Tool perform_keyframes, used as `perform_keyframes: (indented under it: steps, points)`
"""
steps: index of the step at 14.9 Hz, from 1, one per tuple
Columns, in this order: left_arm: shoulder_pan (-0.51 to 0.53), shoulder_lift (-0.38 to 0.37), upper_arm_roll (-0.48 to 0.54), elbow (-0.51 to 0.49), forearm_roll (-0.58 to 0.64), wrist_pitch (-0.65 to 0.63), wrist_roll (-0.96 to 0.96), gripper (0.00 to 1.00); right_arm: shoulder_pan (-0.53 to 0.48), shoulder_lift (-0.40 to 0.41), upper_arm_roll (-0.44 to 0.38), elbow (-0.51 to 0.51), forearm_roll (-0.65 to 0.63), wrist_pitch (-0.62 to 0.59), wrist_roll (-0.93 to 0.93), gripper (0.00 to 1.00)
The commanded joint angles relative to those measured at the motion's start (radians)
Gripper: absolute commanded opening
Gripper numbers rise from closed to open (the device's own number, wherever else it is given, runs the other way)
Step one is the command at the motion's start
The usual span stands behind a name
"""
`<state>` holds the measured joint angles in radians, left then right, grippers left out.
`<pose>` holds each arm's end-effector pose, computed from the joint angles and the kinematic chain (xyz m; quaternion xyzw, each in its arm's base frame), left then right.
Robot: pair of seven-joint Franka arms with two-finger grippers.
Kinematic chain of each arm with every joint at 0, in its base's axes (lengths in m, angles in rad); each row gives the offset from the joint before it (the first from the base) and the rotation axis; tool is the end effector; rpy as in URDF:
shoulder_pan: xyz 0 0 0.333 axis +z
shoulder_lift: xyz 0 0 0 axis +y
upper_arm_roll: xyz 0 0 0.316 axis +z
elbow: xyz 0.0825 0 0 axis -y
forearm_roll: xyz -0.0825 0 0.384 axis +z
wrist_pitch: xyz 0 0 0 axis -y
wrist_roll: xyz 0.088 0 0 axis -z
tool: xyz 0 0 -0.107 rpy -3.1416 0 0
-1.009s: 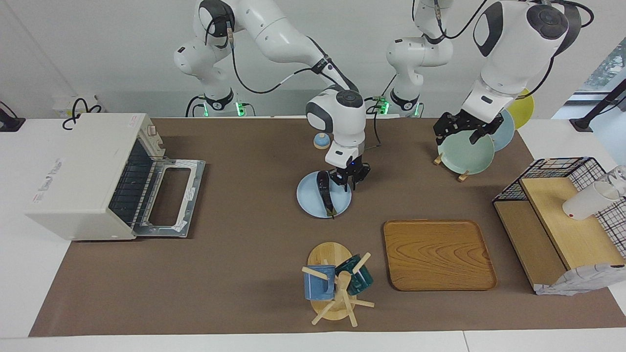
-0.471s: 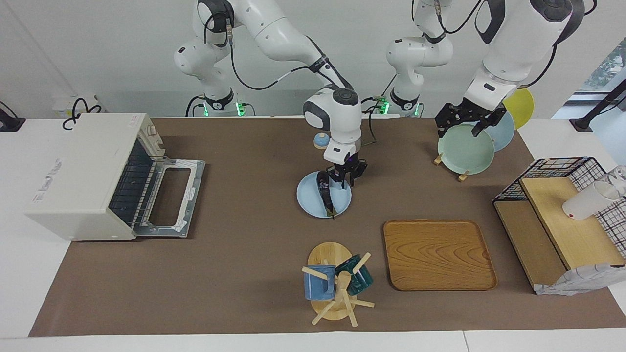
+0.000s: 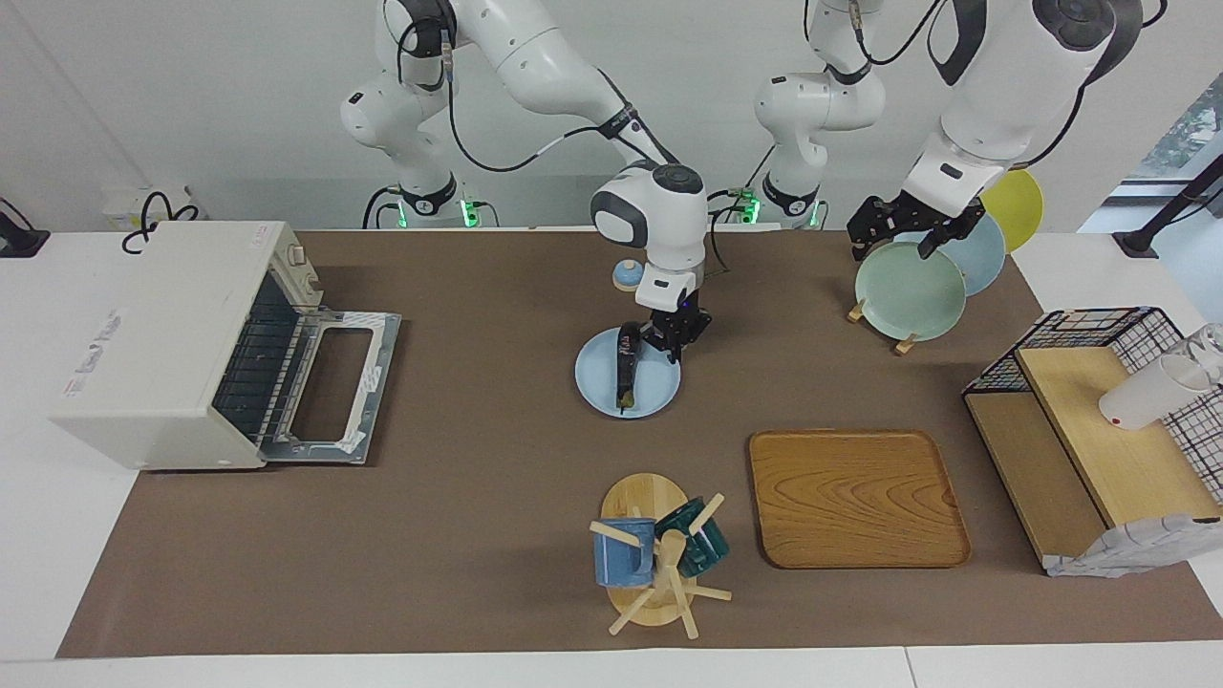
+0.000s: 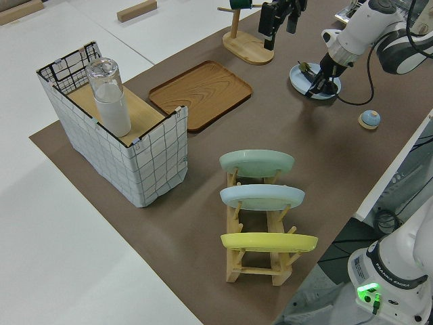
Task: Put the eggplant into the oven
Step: 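Grasp the rim of the blue plate with the right gripper, then carry the plate with the eggplant toward the open oven with the right gripper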
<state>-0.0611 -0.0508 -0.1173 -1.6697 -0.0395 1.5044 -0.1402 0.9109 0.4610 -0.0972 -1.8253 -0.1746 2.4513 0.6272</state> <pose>0.5197 -0.0998 0.6002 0.9980 -0.0190 -0.0593 0.0075 0.4515 0.4853 0.2999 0.9801 0.1611 0.1157 0.0074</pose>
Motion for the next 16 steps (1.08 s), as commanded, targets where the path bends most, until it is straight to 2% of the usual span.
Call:
perform_keyframes:
  steps: [1, 5, 8, 10, 12, 16]
  points:
    - [0.009, -0.008, -0.007, 0.01, 0.017, -0.026, 0.013, 1.0, -0.004, -0.022, 0.002, 0.016, -0.071, -0.098, -0.021, 0.0]
    - [0.009, 0.008, -0.007, 0.045, 0.017, -0.027, 0.013, 1.0, 0.005, -0.032, 0.002, 0.122, -0.16, -0.39, -0.018, 0.0]
    - [0.015, 0.022, -0.013, 0.065, 0.02, -0.047, 0.011, 1.0, -0.018, -0.07, -0.007, 0.129, -0.161, -0.472, -0.012, 0.0]
    - [0.033, 0.02, -0.021, 0.065, 0.018, -0.046, 0.01, 1.0, -0.088, -0.116, -0.009, 0.124, -0.163, -0.526, -0.009, 0.0]
    - [0.033, 0.017, -0.019, 0.059, 0.02, -0.043, 0.011, 1.0, -0.188, -0.175, -0.007, 0.095, -0.163, -0.545, -0.021, 0.0]
    - [0.033, 0.006, -0.018, 0.038, 0.018, -0.044, 0.005, 1.0, -0.34, -0.301, -0.007, -0.073, -0.161, -0.54, -0.055, 0.0]
